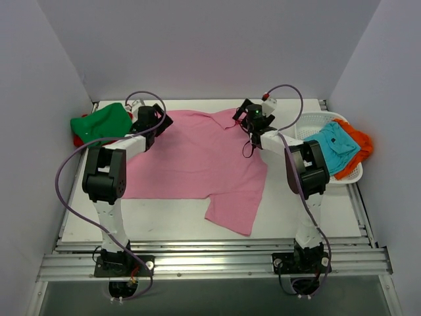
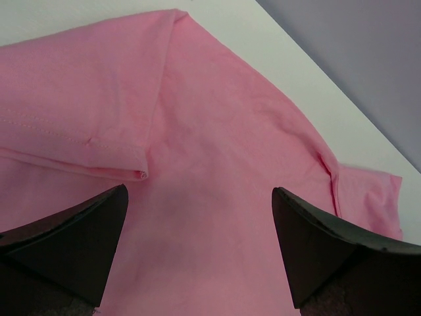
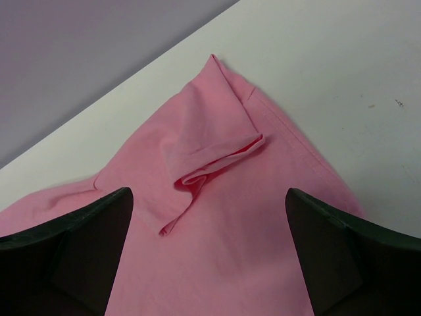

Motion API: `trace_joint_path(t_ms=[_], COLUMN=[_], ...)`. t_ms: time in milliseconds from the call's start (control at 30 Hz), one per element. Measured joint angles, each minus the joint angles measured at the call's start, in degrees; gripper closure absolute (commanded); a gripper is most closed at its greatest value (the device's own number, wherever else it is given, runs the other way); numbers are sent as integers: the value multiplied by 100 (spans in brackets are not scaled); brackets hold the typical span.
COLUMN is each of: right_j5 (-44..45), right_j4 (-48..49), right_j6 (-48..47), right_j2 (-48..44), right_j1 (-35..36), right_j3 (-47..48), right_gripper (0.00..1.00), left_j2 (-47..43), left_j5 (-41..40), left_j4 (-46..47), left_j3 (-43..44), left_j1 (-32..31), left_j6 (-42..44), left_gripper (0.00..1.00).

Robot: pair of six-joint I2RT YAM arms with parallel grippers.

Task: Fold and stack the t-shirts
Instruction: Flatten the tshirt out

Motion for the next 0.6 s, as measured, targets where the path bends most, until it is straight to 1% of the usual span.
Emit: trace_joint_path(t_ms=[233, 367, 400, 500, 600], right_j5=[-37, -52, -52, -55, -57], right_j4=[33, 52, 57, 85, 146], right_j6=[2, 2, 4, 2, 2], right_j2=[136, 136, 136, 136, 136], right_j1=[-9, -46, -63, -107, -120], right_j3=[-101, -195, -203, -212, -238], right_gripper=[5, 5, 5, 5, 5], left_j2=[4, 96, 138, 267, 389], left_j5=[-389, -470, -483, -514, -555], left_j4=[-149, -157, -164, -173, -195], left_j3=[-2, -2, -2, -2, 0], left_j1=[-28, -63, -72, -96, -122], left_j6=[-367, -496, -522, -584, -634], left_gripper=[0, 0, 5, 8, 13])
